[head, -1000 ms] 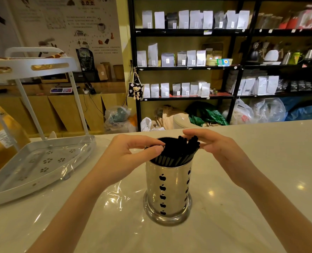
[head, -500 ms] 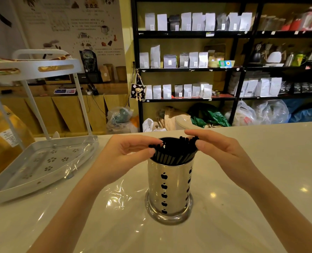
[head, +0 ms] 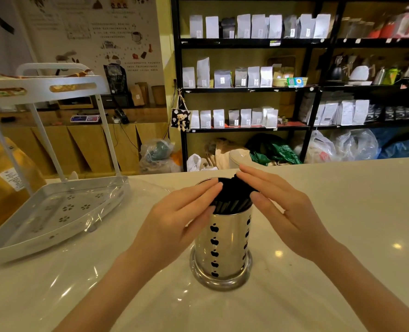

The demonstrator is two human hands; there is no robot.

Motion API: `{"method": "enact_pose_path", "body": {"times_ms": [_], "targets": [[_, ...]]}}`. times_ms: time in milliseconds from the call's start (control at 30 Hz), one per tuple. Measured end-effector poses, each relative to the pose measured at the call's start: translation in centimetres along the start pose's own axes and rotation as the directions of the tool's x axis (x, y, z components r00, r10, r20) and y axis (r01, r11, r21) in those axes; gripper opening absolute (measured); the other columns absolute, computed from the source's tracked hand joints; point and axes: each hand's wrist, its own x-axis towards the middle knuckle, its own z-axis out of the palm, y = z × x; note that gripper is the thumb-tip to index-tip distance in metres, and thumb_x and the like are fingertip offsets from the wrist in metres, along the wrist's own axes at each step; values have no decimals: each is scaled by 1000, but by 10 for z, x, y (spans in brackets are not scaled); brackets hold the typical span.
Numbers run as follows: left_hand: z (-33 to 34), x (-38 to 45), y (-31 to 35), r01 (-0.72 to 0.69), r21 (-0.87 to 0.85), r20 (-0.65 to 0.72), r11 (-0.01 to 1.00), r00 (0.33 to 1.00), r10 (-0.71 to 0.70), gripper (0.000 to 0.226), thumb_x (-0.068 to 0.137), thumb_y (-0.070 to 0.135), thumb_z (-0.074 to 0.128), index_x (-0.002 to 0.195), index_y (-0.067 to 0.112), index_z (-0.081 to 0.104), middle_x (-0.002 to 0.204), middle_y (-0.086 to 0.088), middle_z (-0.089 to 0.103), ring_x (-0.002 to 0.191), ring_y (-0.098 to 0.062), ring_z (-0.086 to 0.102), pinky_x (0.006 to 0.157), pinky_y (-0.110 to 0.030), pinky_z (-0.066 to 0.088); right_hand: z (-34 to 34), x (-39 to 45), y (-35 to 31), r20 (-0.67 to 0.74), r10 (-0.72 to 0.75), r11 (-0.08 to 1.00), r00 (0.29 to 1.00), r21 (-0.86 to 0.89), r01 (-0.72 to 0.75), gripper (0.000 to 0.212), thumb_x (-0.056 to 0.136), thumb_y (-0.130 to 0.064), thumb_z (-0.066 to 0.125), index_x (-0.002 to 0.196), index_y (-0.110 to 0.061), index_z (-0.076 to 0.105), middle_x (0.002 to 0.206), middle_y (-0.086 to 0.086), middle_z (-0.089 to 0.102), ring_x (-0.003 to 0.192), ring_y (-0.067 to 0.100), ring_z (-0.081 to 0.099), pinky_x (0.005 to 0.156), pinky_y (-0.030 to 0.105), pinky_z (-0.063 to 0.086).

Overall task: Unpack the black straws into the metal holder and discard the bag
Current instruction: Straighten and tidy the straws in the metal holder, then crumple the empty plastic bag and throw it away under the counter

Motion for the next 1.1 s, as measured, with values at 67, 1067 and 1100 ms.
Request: {"method": "enact_pose_path", "body": {"times_ms": [67, 1067, 1100], "targets": [[1, 1, -1, 1, -10, -20, 1000, 1000, -1, 33, 90, 16, 50, 121, 5, 54, 121, -4, 58, 109, -13, 59, 92, -27, 50, 0, 1, 0, -8, -17, 1000, 1000, -17, 16, 43, 94, -39, 36, 134, -22, 41, 135, -21, 45, 128, -1, 42, 106, 20, 36], [-93, -136, -75, 715, 445, 273, 539, 465, -843, 43, 88, 32, 54, 128, 19, 49, 139, -4, 44, 122, -23, 45, 94, -33, 36, 67, -40, -54, 299, 388, 891, 872, 119, -438, 24, 86, -31, 53, 67, -20, 62, 58, 0, 60, 45, 11, 54, 43, 21, 41], [-98, -146, -75, 722, 487, 235, 492, 434, -870, 46, 87, 33, 55, 129, 17, 48, 139, -7, 45, 122, -26, 44, 96, -35, 36, 78, -43, -52, 365, 491, 835, 791, 61, -547, 29, 88, -31, 52, 66, -13, 60, 56, -1, 59, 42, 13, 54, 39, 19, 38]]}}
